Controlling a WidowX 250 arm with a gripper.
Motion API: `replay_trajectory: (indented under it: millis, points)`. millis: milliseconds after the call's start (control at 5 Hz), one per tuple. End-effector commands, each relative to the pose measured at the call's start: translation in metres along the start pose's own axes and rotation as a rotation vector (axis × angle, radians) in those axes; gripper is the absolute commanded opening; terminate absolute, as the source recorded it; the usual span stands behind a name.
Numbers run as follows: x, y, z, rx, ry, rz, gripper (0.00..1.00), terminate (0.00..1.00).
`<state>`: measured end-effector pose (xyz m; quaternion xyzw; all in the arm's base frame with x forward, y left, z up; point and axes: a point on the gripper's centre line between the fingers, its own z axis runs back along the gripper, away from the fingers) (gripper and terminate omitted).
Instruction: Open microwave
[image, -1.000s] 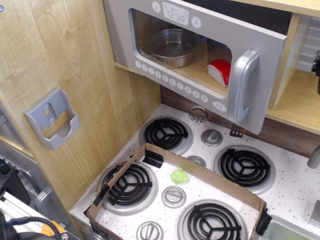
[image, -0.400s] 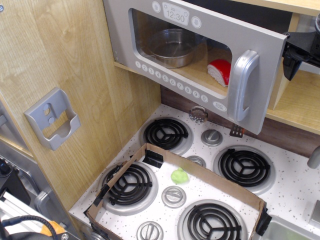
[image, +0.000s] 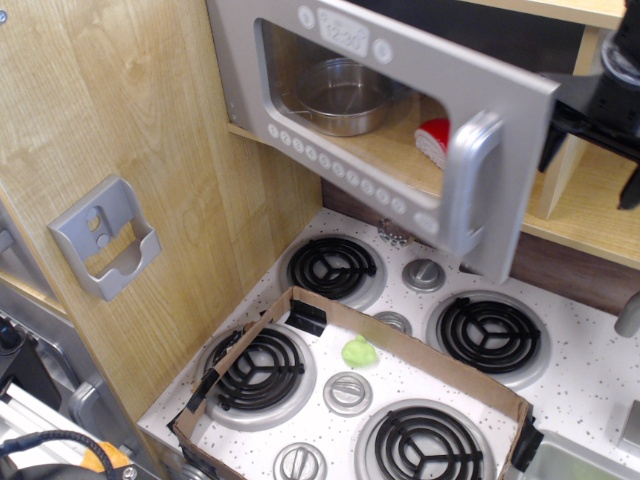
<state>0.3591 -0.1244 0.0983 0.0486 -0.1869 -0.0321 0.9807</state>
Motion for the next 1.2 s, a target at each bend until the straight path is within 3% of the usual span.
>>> replay_trajectory:
  millis: [0, 400, 600, 800, 1000]
  points:
    - [-0.043, 0.016, 0.032, -0.058, 0.021, 0.201, 1.0, 0.0]
    - [-0.066, 0.048, 0.056, -0.036, 0.154, 0.25, 1.0, 0.0]
    - [-0.08, 0.065, 0.052, 0.087, 0.148, 0.307, 1.0, 0.0]
    - [-0.101, 0.096, 0.031, 0.079, 0.089, 0.368, 1.0, 0.0]
    - [-0.121, 0.113, 0.026, 0.13, 0.039, 0.412, 1.0, 1.0]
